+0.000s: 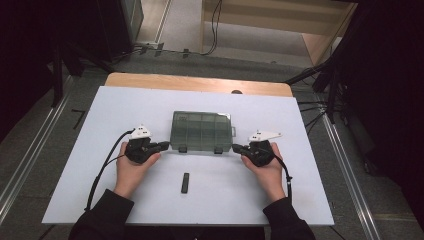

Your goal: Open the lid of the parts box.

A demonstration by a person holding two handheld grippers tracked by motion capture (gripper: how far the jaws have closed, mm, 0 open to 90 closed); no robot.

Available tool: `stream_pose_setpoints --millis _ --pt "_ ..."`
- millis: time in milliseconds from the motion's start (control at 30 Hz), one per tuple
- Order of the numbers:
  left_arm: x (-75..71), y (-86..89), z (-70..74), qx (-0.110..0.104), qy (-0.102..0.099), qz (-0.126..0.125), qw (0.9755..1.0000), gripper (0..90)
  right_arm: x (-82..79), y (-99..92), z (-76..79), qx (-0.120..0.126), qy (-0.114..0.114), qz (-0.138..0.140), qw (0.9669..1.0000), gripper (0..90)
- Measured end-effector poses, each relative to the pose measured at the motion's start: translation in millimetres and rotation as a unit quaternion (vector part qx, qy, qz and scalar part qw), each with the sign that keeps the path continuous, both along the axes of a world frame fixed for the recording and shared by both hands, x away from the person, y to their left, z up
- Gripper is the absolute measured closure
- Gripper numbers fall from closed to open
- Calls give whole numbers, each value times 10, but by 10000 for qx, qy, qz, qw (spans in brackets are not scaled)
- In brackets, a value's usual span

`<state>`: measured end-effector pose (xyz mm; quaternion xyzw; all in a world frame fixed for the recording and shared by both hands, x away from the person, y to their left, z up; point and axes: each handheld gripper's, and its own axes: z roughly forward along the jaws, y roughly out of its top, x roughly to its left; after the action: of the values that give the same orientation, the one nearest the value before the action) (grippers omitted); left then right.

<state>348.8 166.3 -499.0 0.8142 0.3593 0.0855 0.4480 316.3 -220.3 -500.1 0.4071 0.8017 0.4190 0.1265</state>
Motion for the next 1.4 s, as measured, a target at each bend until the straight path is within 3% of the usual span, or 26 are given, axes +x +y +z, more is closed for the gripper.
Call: stream_pose_setpoints --millis 367,533,767,1067,1100,1133,1167,1200,1233,1267,1300,1333,1367,1400 --pt "-6 -2 14 23 -61 -10 10000 889 -11 -23 55 256 -65 -11 9997 875" --pt "-21 -8 50 -90 -136 -9 9999 889 -25 -11 85 254 -131 -18 9996 874" --pt "-46 -72 174 -309 -405 -74 9987 890 -28 -24 144 313 -251 -53 9992 874" --pt "7 -146 240 -436 -508 -37 9978 890 -59 -73 246 424 -392 -60 9983 845" --pt "17 -157 260 -462 -529 -39 9975 889 -63 -91 274 491 -430 -38 9979 781" --pt "28 -169 281 -494 -550 -47 9973 889 -63 -91 274 491 -430 -38 9979 781" --pt "47 -185 318 -554 -593 -57 9967 889 -75 -95 308 459 -549 -180 9973 641" --pt "47 -185 318 -554 -593 -57 9967 890 -75 -95 308 459 -549 -180 9973 641" --pt "67 -201 343 -572 -604 -52 9965 890 -78 -91 340 394 -663 -359 9964 470" --pt "78 -209 350 -595 -615 -49 9963 890 -73 -94 354 421 -671 -386 9961 391" --pt "78 -209 350 -595 -615 -49 9963 889 -73 -94 354 421 -671 -386 9961 391" --pt "107 -213 356 -646 -606 -43 9961 890 -62 -94 379 548 -738 -462 9947 199" --pt "122 -212 360 -659 -595 -27 9960 890 -54 -97 392 585 -766 -456 9943 110" --pt "122 -212 360 -659 -595 -27 9960 890 -54 -97 392 585 -766 -456 9943 110"
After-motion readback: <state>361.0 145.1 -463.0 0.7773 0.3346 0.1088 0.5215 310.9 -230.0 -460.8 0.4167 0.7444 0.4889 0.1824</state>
